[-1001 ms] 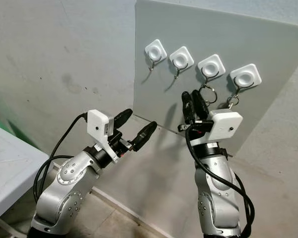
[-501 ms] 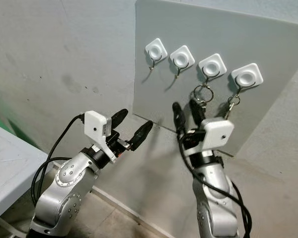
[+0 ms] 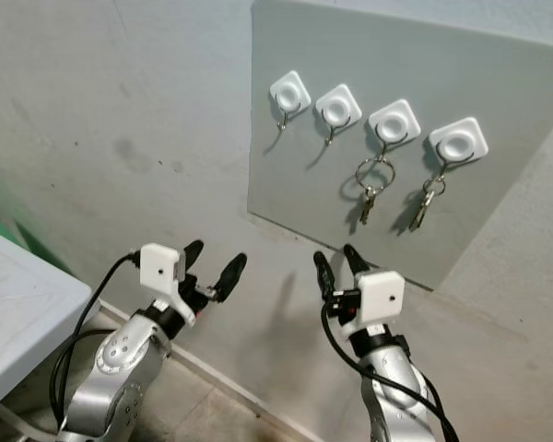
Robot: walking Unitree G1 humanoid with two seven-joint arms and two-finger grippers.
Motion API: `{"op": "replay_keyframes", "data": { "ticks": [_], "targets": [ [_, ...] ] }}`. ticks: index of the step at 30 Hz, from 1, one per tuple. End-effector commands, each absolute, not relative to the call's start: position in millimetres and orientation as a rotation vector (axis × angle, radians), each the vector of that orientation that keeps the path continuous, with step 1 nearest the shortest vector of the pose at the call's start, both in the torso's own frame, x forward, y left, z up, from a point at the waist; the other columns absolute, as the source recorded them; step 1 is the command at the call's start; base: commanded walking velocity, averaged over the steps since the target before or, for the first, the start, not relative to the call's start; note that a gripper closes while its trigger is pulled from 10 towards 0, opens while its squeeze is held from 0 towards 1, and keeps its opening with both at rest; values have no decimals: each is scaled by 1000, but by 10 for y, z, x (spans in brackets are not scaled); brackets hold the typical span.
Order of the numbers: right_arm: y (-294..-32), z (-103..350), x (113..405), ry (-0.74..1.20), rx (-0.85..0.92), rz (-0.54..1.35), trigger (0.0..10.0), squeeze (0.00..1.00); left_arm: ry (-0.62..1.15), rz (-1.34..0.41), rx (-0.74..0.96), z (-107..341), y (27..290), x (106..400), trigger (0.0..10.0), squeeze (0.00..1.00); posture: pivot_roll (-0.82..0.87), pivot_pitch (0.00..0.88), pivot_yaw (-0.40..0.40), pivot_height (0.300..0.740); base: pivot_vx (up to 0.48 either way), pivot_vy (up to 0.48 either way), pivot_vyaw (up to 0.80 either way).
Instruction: Hang keys on a hook
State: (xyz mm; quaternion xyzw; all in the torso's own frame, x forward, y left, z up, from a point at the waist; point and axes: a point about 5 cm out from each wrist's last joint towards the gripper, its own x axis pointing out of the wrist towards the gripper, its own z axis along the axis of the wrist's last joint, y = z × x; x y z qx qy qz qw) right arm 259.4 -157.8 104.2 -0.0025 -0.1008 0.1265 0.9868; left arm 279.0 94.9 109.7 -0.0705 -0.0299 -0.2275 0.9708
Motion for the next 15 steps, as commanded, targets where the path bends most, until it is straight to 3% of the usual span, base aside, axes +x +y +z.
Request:
{"op": "replay_keyframes", "data": {
  "ticks": [1,15],
  "targets": [
    [-1646,814,2546,-124,-43,258,10000,0,7,-412,-124,855,1029,2768,10000,0,9,0,-50,740,0,0,0],
    [-1942,-54,2383,250,-89,141,10000,0,306,-238,4,-8,1370,2671,10000,0,6,0,-50,740,0,0,0]
  ]
}}
